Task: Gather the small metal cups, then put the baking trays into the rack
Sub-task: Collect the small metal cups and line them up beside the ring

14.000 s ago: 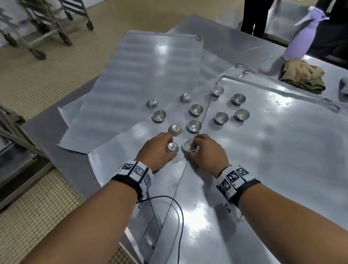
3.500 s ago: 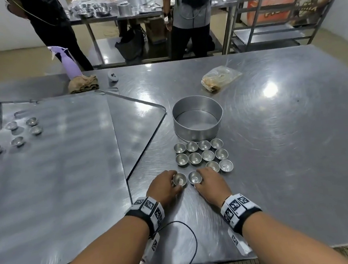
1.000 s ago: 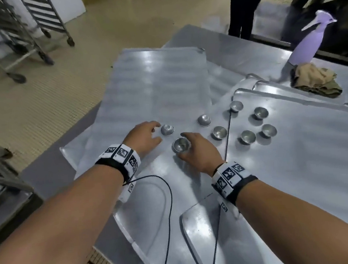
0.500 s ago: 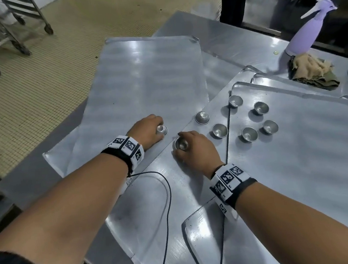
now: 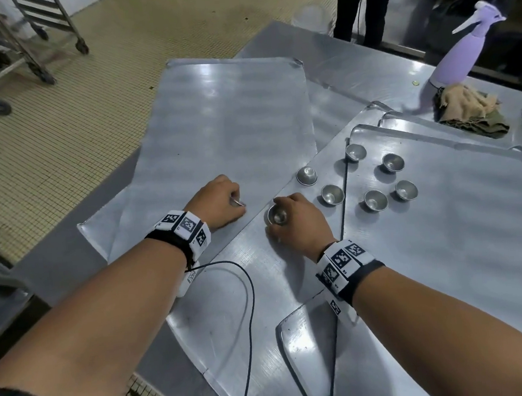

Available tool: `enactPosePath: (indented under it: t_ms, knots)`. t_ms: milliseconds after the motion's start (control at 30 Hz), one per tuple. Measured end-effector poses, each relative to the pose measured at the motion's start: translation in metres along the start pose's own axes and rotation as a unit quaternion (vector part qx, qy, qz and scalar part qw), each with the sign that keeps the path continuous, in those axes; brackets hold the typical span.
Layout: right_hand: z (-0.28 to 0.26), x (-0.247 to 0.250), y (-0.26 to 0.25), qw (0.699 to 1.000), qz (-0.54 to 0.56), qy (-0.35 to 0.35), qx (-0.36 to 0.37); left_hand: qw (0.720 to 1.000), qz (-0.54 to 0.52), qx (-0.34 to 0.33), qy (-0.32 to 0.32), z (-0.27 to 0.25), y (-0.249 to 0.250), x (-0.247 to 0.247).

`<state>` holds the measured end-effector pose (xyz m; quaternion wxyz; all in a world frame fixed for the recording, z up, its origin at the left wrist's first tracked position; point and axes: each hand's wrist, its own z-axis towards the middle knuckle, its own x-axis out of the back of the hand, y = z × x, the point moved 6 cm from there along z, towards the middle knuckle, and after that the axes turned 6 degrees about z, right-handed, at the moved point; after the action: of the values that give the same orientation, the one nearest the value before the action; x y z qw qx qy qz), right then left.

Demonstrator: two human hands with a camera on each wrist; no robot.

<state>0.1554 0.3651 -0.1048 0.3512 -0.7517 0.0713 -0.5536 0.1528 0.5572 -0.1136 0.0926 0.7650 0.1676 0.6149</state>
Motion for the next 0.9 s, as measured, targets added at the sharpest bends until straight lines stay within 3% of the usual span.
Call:
enactPosePath:
  t_ms: [233, 433, 667, 900]
  knots:
    - [-0.007, 0.002, 0.002, 1.000, -0.006, -0.016, -0.007, 0.998, -0.017, 0.054, 0.013, -0.014, -0.001, 0.005]
    - [-0.027, 0.025, 0.012, 1.000, 0.005, -0.006, -0.007, 0.999, -0.026, 0.031, 0.036, -0.030, 0.027, 0.018]
    - [-0.088, 0.083, 0.040, 0.999, 0.019, 0.037, -0.016, 0.998, -0.035, -0.040, 0.037, -0.068, 0.125, 0.016]
    - [-0.208, 0.144, 0.121, 0.996, 0.031, 0.058, -0.067, 0.995, -0.032, -0.098, -0.004, -0.128, 0.267, -0.035]
